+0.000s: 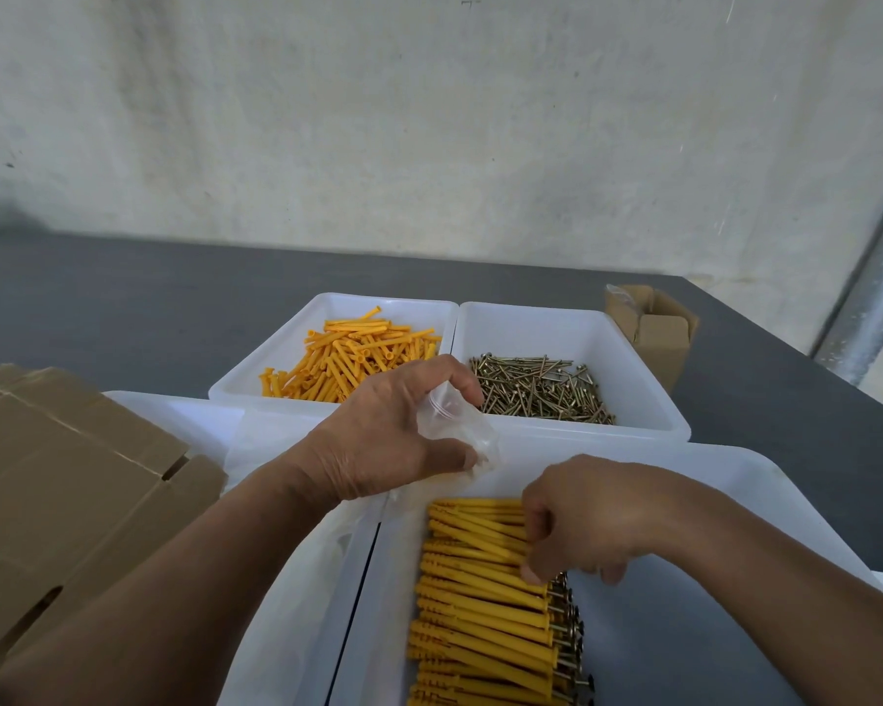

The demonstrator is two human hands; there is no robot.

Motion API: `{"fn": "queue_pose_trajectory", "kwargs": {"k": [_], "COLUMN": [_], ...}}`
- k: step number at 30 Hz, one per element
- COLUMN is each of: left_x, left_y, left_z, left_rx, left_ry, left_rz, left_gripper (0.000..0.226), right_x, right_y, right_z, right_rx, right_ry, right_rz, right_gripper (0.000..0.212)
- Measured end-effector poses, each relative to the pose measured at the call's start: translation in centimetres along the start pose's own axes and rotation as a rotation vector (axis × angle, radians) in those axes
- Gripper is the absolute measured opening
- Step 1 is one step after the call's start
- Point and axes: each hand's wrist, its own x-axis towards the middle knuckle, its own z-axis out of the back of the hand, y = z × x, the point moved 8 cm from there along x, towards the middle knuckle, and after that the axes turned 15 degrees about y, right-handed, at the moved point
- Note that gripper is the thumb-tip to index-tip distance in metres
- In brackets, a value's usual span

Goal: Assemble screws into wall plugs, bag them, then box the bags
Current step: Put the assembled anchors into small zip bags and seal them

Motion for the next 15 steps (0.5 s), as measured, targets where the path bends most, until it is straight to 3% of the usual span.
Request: {"fn": "queue_pose_trajectory", "kwargs": {"k": [7, 15], "left_x": [-0.2, -0.2], "left_y": [-0.9, -1.2], "left_z": [-0.1, 0.6], "left_rx": [-0.043, -0.046], "left_ry": [0.016, -0.044], "left_rz": [-0.038, -0.089], "left_gripper": [0.027, 0.021], "right_x": [0.9, 2.1], "right_y": [0.7, 0.4], "right_z": [-0.6, -0.7], "right_rx": [-0.104, -0.078], "right_ry": [0.018, 0.002], "right_rz": [-0.013, -0.045], "right_gripper": [0.041, 0.027]}}
